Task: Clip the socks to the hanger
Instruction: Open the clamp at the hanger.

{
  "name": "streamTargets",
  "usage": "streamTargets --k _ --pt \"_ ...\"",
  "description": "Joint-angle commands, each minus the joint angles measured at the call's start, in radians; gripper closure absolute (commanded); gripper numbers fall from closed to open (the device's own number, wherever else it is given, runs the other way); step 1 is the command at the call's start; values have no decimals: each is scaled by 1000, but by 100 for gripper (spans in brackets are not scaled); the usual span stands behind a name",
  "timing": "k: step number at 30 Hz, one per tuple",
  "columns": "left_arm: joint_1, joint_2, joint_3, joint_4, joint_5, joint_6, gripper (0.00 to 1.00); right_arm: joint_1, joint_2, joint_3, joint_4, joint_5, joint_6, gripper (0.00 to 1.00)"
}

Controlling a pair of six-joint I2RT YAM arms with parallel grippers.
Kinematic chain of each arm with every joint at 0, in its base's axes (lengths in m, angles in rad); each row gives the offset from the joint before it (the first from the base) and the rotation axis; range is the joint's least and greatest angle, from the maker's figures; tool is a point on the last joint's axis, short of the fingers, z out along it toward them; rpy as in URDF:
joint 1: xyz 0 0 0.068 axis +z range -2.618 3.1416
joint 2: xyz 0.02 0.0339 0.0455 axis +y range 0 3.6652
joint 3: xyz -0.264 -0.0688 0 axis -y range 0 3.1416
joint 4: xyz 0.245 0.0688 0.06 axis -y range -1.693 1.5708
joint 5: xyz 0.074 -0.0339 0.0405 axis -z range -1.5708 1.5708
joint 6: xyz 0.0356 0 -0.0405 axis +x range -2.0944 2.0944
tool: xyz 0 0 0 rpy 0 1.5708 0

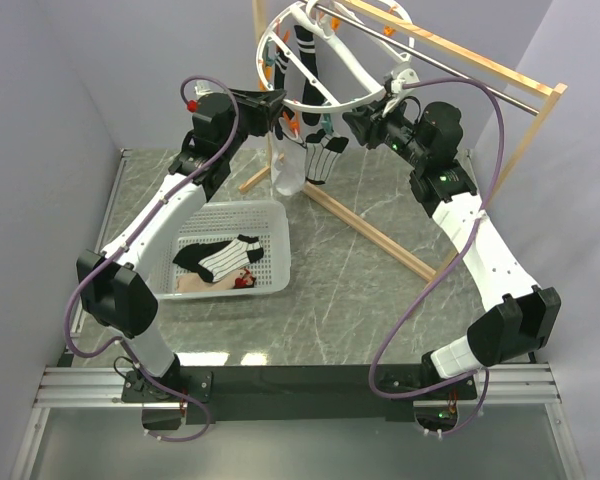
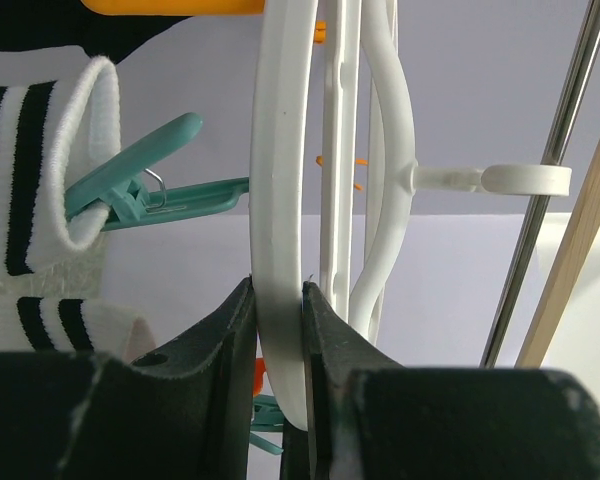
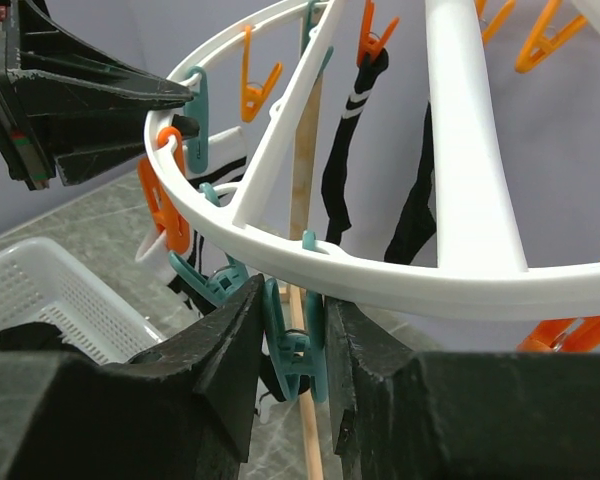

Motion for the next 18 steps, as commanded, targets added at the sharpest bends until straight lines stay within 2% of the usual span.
streamTargets --k 1,6,8,14,18 --pt "-11 -37 15 98 33 31 80 9 1 37 2 19 -33 68" --pt "-11 -38 7 105 33 29 80 11 17 56 -1 19 -24 64" --pt "-11 -37 8 108 33 29 80 11 20 64 -6 16 -13 59" --pt "-11 -35 5 112 33 25 80 9 26 63 -7 24 -7 56" --pt "-11 -38 -2 117 33 21 80 11 26 66 -6 45 -13 74"
